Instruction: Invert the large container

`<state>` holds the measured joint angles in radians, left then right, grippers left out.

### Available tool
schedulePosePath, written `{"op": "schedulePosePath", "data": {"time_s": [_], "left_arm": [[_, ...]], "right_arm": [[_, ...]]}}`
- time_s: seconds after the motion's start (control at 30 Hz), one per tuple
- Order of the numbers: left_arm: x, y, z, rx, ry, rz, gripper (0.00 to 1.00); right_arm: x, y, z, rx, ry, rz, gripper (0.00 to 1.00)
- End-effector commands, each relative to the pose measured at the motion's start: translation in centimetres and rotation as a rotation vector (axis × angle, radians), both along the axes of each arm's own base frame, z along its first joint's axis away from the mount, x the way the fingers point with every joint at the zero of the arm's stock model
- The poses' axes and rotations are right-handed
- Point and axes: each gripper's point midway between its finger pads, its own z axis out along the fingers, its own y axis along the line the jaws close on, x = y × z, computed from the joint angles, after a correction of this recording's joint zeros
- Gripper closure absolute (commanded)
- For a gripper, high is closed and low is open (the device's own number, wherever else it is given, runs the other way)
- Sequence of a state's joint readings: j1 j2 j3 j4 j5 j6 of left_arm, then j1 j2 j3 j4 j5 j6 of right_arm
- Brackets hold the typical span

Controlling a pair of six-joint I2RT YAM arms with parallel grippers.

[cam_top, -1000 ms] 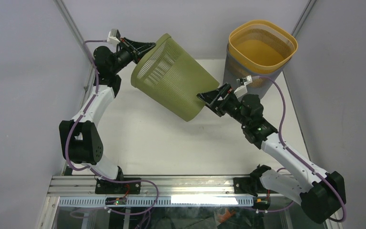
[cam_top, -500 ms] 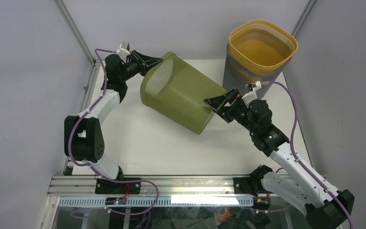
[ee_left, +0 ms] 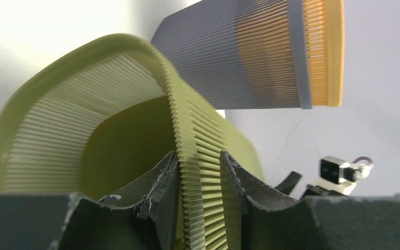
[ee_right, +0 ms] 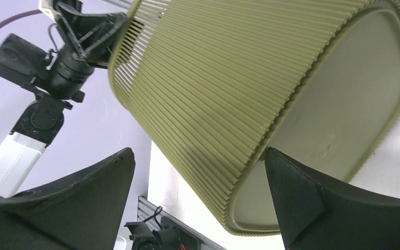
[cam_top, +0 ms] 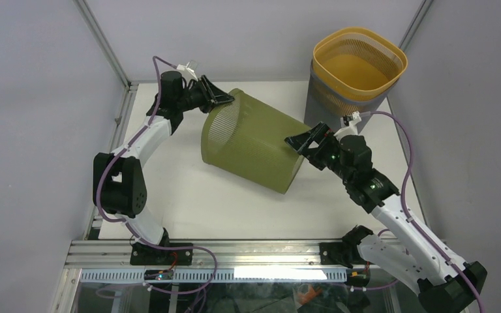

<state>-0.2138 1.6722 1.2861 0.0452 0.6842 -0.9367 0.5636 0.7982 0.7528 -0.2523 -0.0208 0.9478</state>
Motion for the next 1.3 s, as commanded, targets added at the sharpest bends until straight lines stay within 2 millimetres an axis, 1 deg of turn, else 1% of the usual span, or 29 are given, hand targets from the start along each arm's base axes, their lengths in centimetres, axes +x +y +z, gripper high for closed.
{"op": "schedulePosePath", "data": {"time_s": [0.0, 0.13, 0.23, 0.33, 0.6, 0.7, 0.83, 0.87, 0.93, 1.0, 1.1, 1.27], "left_arm": [[-4.7, -4.6, -1.8, 0.093, 0.003, -0.230, 0.66], [-4.4, -4.1, -2.7, 0.160, -0.013, -0.218, 0.62], [-4.2, -3.8, -3.3, 0.199, -0.021, -0.217, 0.60], [-4.3, -3.9, -3.8, 0.219, -0.018, -0.228, 0.58], [-4.2, -4.4, -5.2, 0.255, -0.003, -0.240, 0.56], [-4.2, -4.5, -5.4, 0.262, -0.007, -0.245, 0.50], [-4.4, -4.5, -6.0, 0.273, 0.001, -0.252, 0.28], [-4.5, -4.5, -6.2, 0.276, 0.002, -0.254, 0.24], [-4.4, -4.4, -6.6, 0.288, 0.008, -0.248, 0.19], [-4.3, -4.2, -7.3, 0.308, 0.014, -0.237, 0.15], [-3.9, -3.7, -8.3, 0.344, 0.016, -0.217, 0.13], [-3.0, -2.8, -10.7, 0.430, 0.015, -0.180, 0.11]], "right_arm": [[-2.0, 2.3, 16.8, 0.327, -0.428, 0.139, 0.04], [-2.1, 1.9, 17.2, 0.312, -0.446, 0.123, 0.04], [-2.3, 1.8, 17.9, 0.310, -0.466, 0.128, 0.04], [-2.5, 2.3, 18.8, 0.317, -0.489, 0.156, 0.04], [-2.6, 4.3, 21.6, 0.343, -0.556, 0.244, 0.04], [-2.5, 5.3, 22.2, 0.353, -0.570, 0.272, 0.04], [-1.9, 6.6, 22.4, 0.361, -0.571, 0.292, 0.04], [-1.8, 7.0, 22.3, 0.362, -0.569, 0.298, 0.04], [-1.5, 7.7, 22.2, 0.365, -0.566, 0.308, 0.04], [-1.0, 8.6, 21.4, 0.357, -0.545, 0.320, 0.04], [-0.5, 9.7, 19.8, 0.345, -0.515, 0.334, 0.04], [-0.1, 10.9, 16.9, 0.316, -0.457, 0.352, 0.04]]}}
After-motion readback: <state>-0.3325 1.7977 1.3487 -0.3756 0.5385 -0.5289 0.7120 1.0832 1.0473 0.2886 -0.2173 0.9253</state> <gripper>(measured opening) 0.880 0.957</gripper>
